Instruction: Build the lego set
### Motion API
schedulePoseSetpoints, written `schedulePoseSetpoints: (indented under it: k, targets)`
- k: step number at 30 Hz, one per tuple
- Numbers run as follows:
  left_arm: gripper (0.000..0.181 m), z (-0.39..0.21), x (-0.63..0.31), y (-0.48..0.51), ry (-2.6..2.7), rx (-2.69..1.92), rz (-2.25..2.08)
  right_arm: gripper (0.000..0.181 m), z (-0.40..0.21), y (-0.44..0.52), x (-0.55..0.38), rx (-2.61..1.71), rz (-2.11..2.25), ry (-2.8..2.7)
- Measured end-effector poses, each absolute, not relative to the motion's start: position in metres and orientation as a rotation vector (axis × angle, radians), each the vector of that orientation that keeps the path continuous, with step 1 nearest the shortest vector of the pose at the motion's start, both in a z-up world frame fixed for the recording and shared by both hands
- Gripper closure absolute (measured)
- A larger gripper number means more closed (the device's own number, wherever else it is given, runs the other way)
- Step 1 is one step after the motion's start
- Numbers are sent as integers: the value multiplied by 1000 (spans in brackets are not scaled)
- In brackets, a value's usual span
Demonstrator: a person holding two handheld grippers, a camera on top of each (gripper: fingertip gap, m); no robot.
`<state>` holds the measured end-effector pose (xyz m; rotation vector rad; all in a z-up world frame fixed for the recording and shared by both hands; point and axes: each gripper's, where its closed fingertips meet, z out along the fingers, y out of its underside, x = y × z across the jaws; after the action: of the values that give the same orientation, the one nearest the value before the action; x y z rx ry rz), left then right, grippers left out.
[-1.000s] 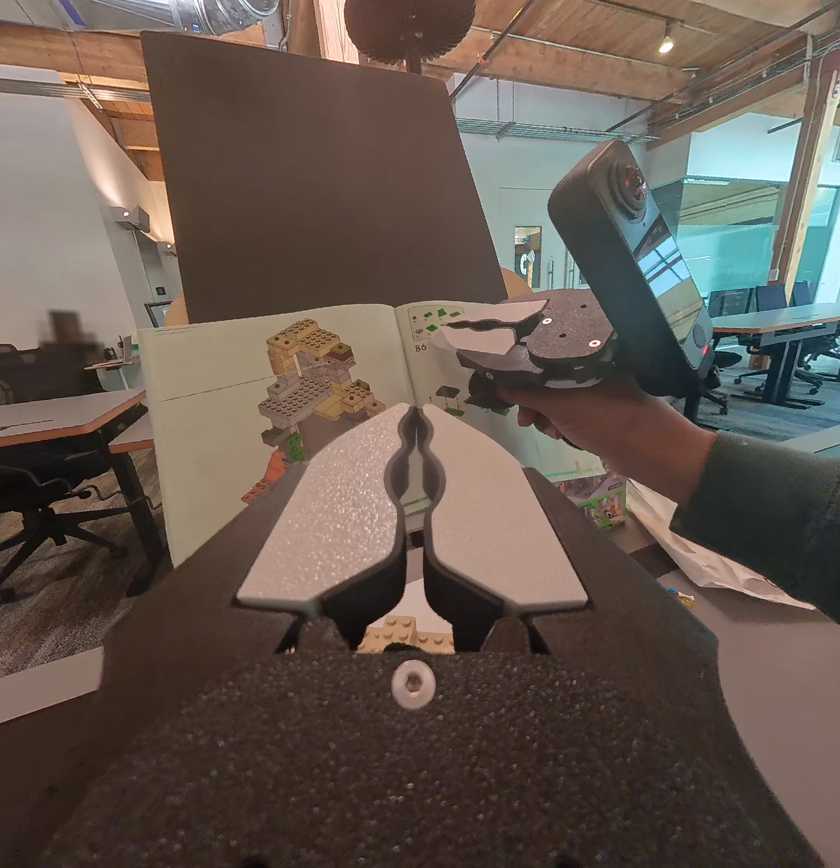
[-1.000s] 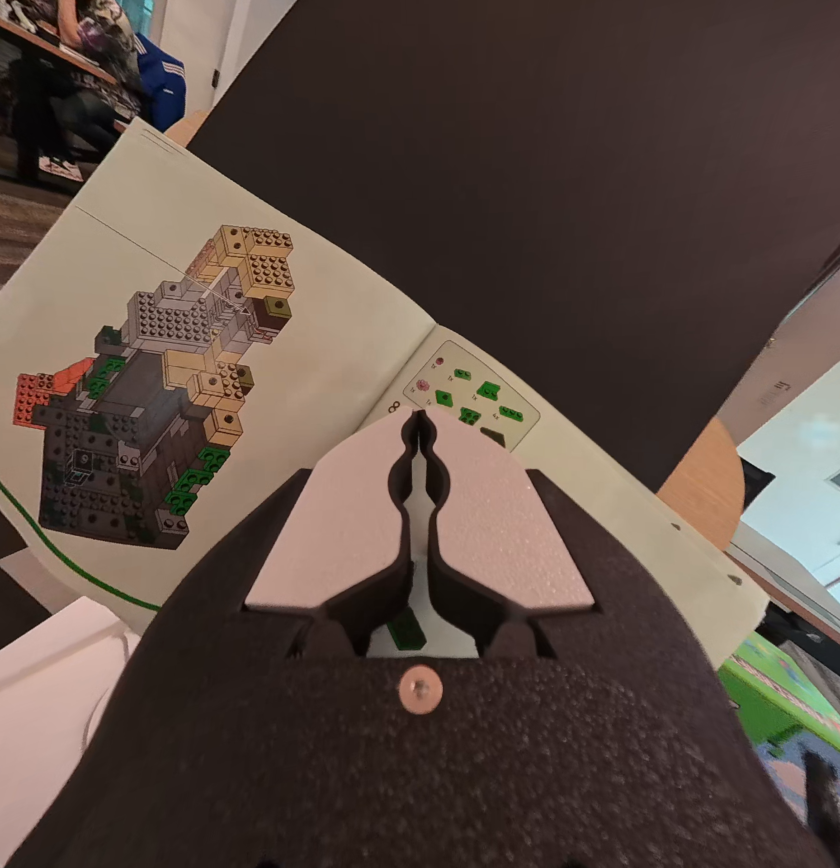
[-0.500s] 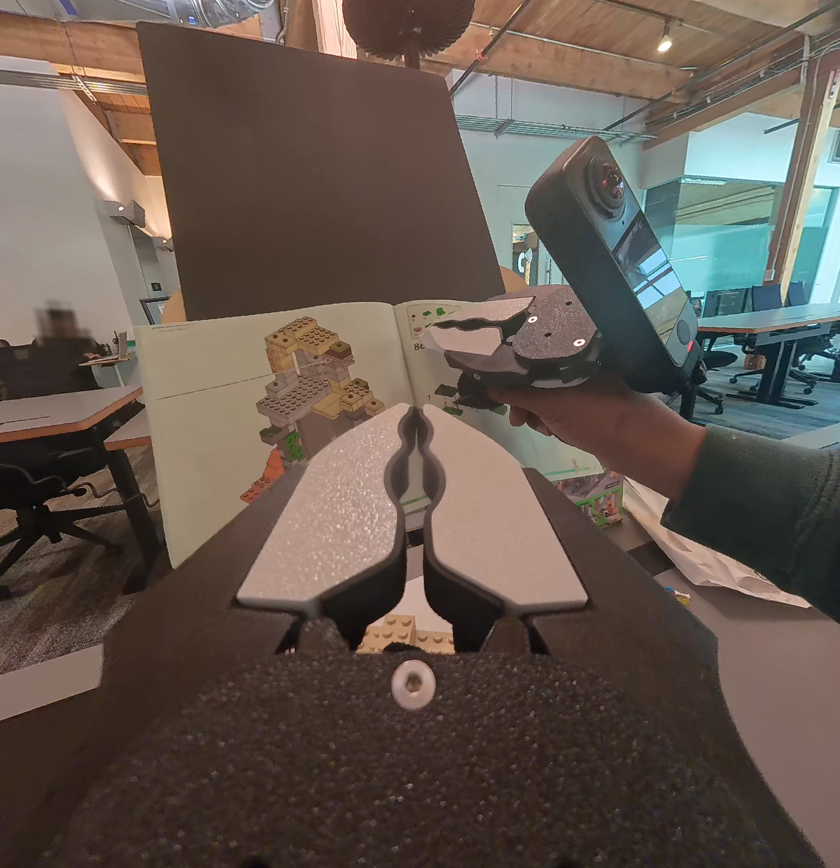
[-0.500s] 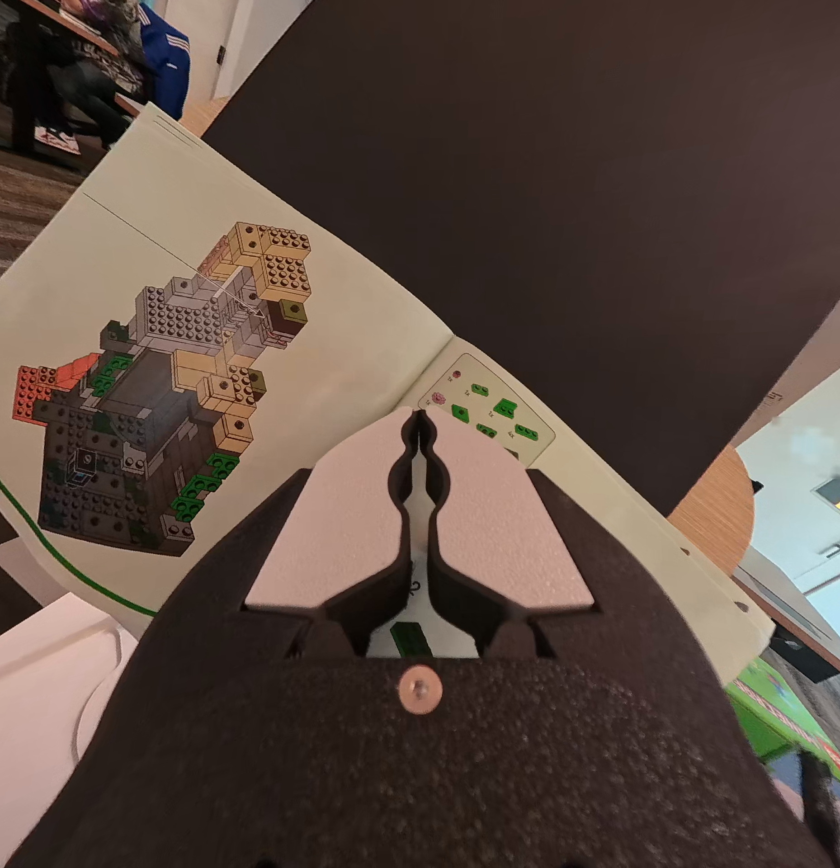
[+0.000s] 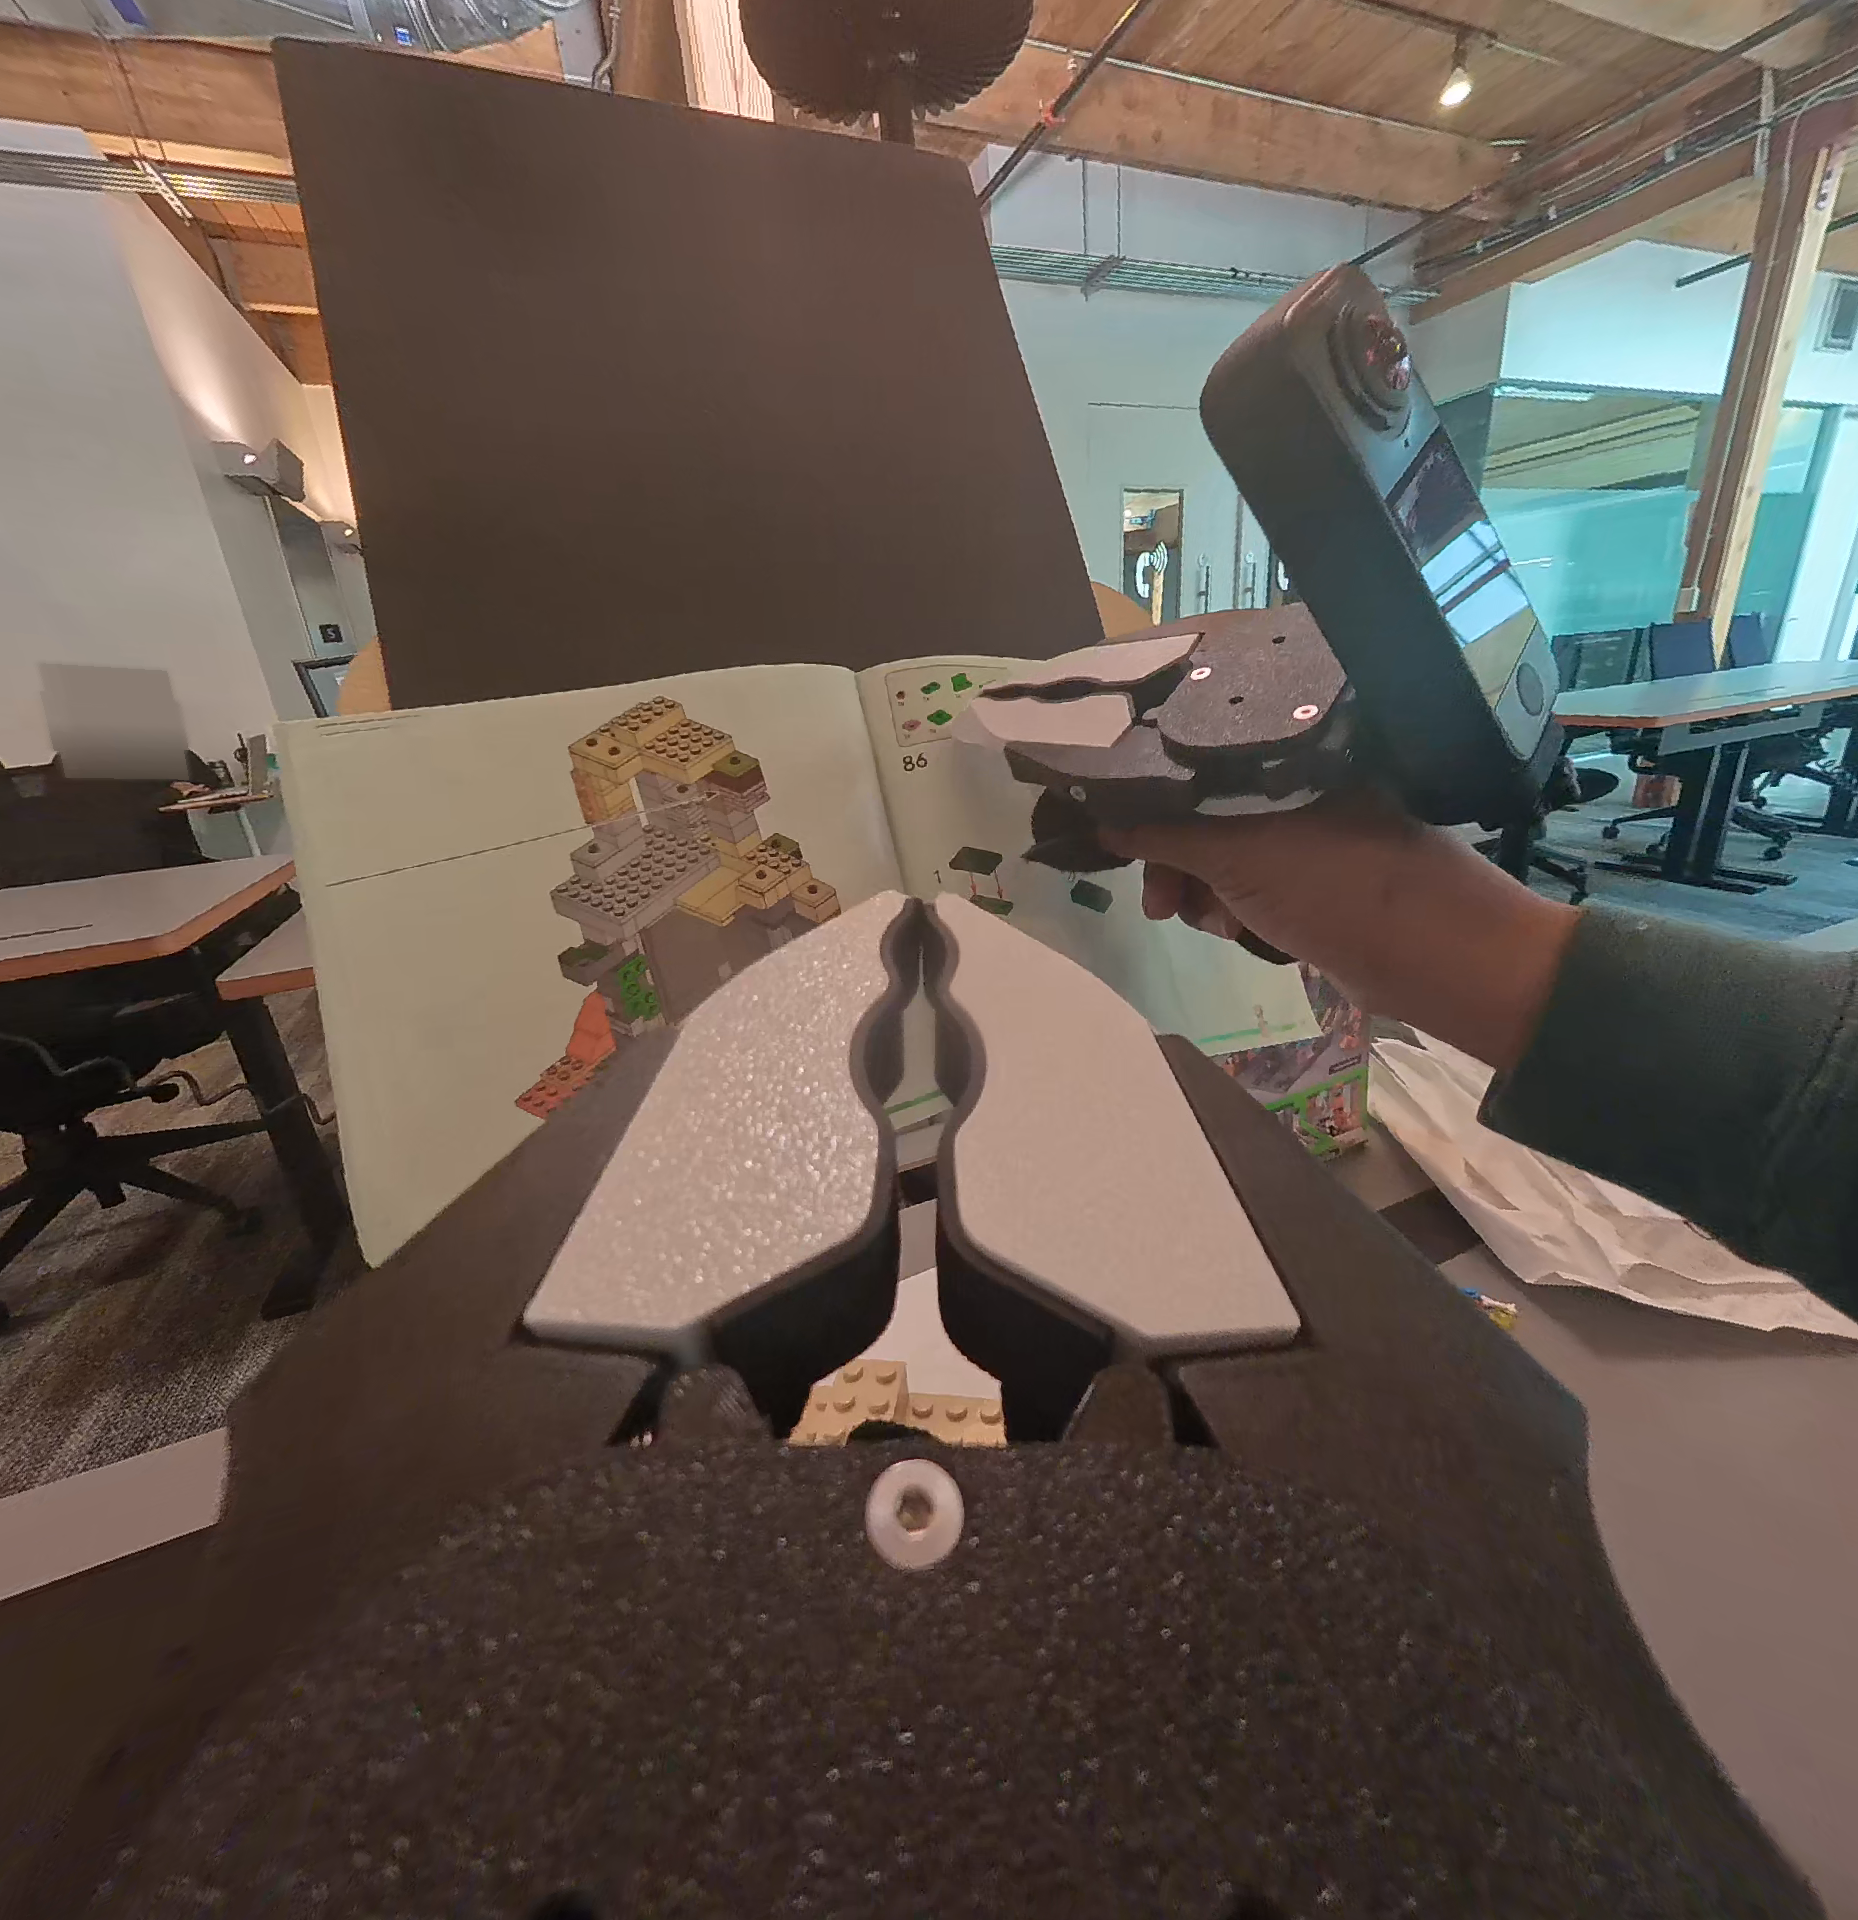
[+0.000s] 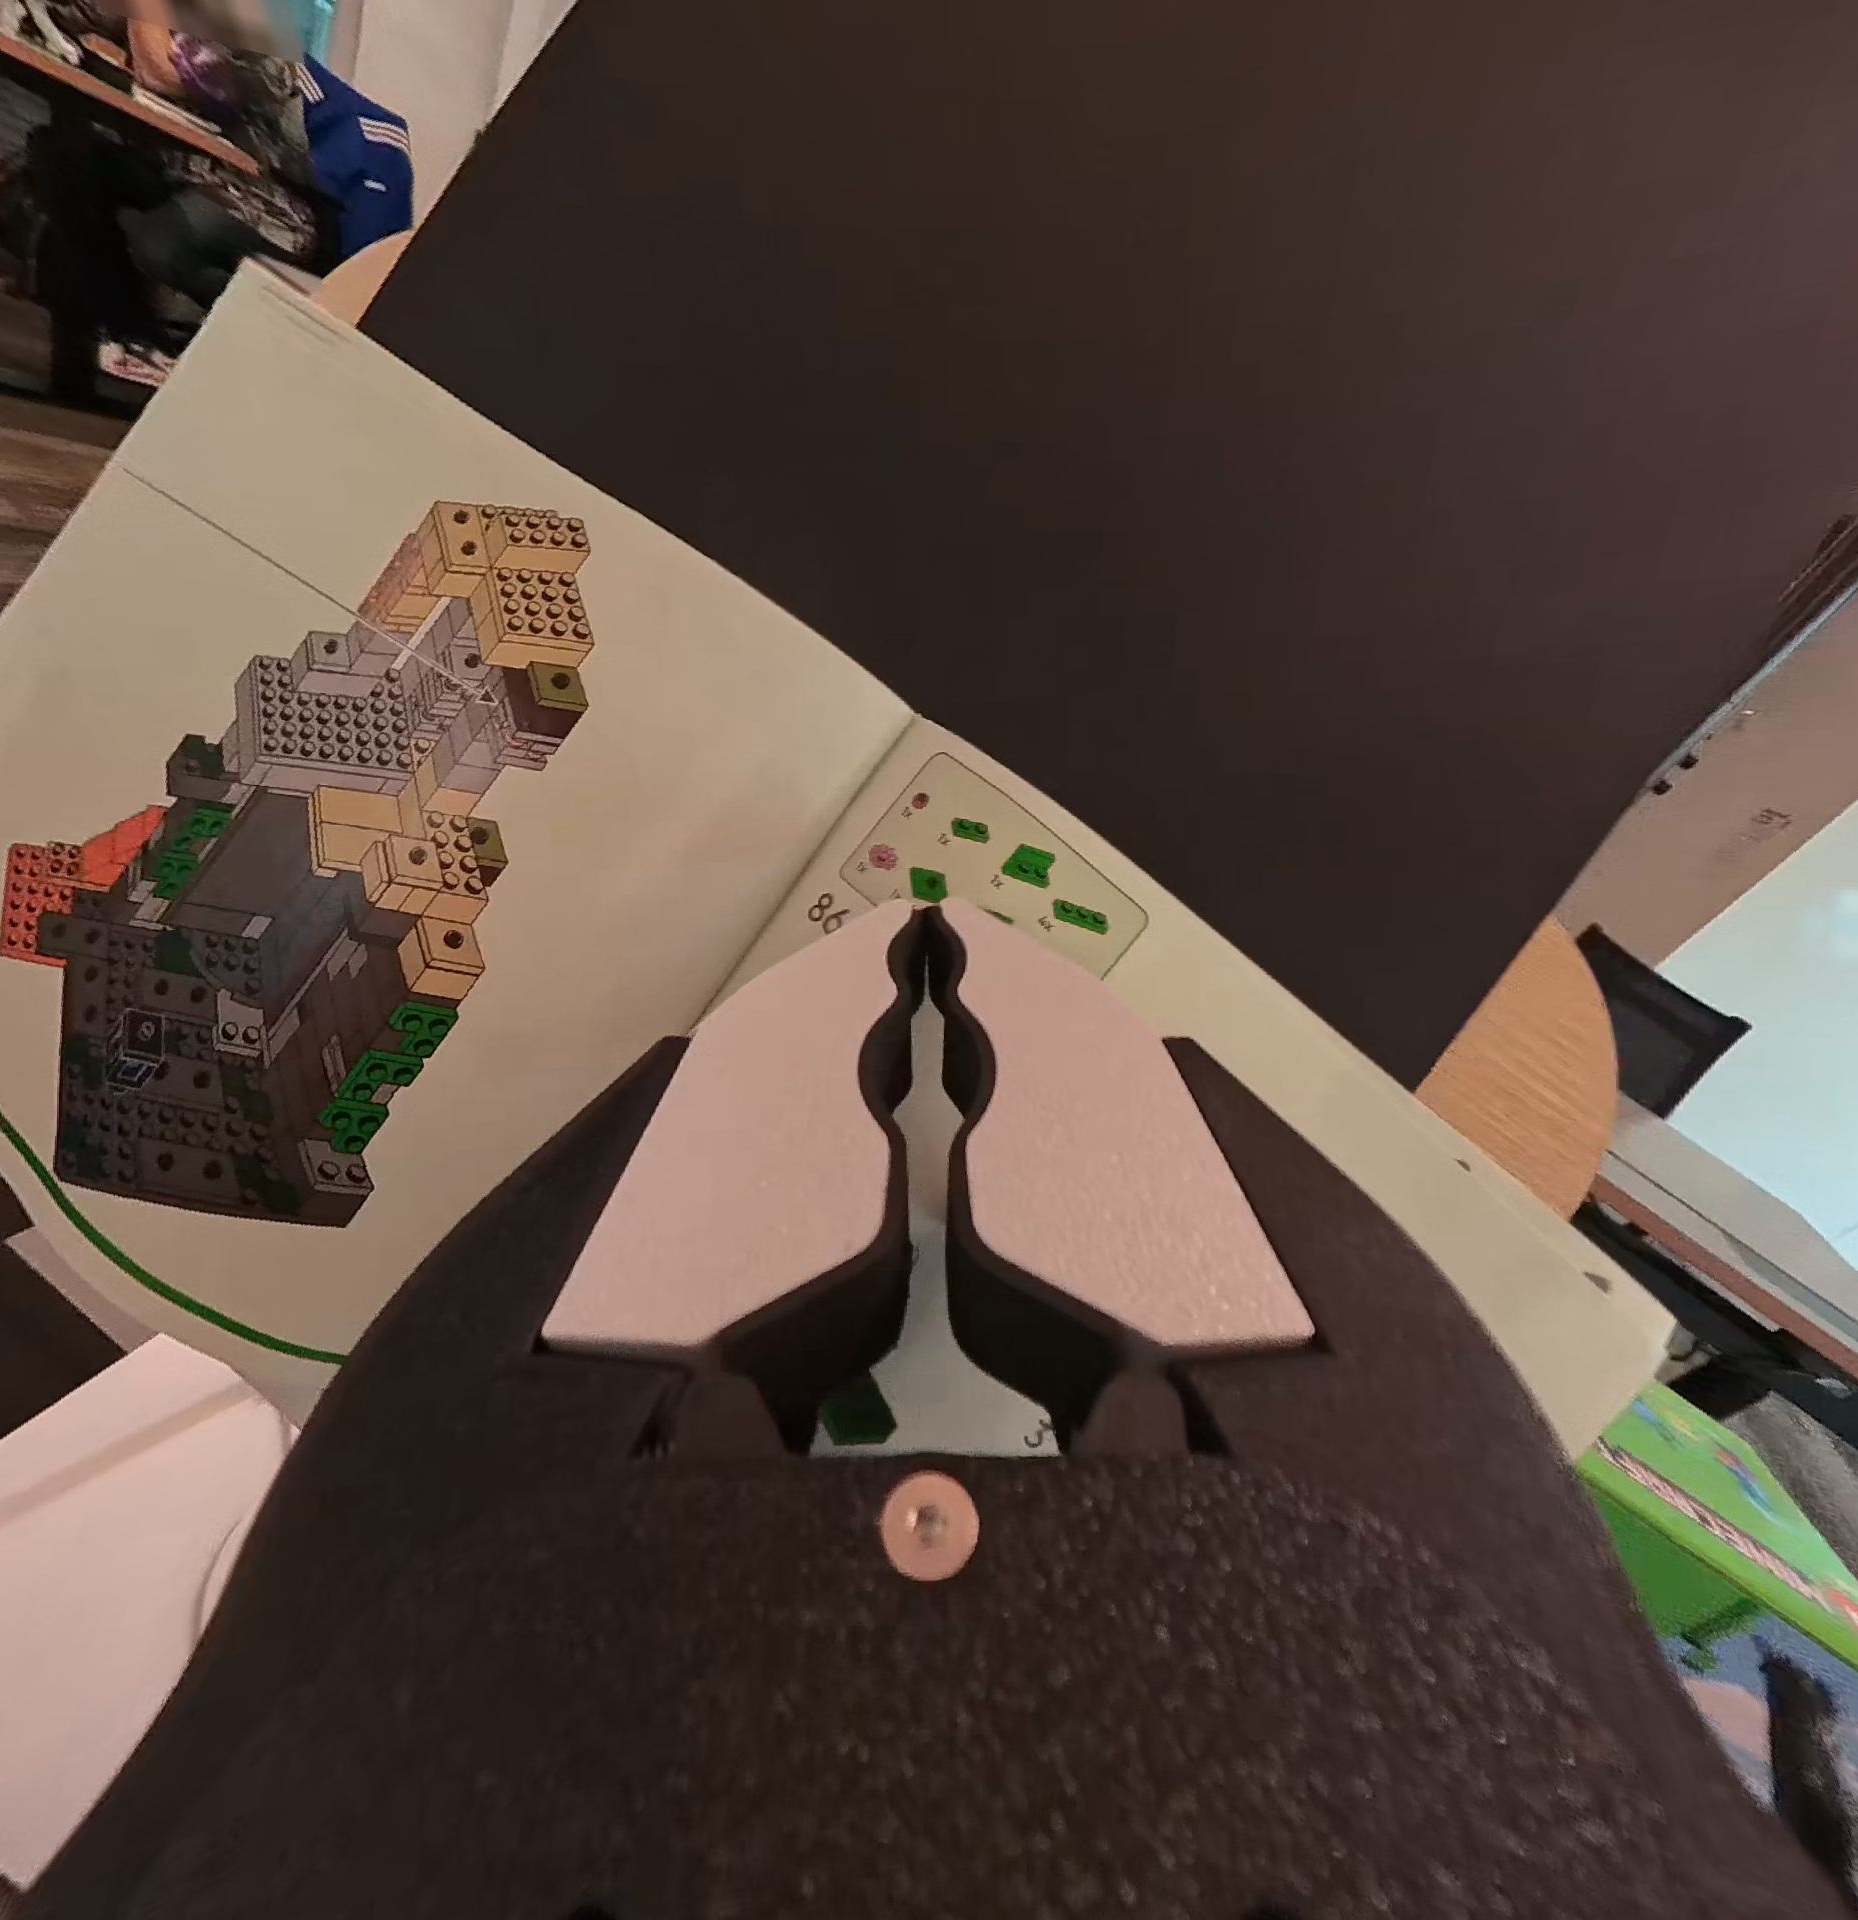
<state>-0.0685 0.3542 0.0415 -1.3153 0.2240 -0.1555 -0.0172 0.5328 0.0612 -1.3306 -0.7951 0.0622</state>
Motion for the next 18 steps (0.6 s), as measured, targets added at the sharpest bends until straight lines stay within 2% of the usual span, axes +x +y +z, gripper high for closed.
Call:
schedulePoseSetpoints:
  k: [18]
  targets:
    - [181,38,-65,356,234,-1326,-156,181,75,541,-15,-1339,95,-796]
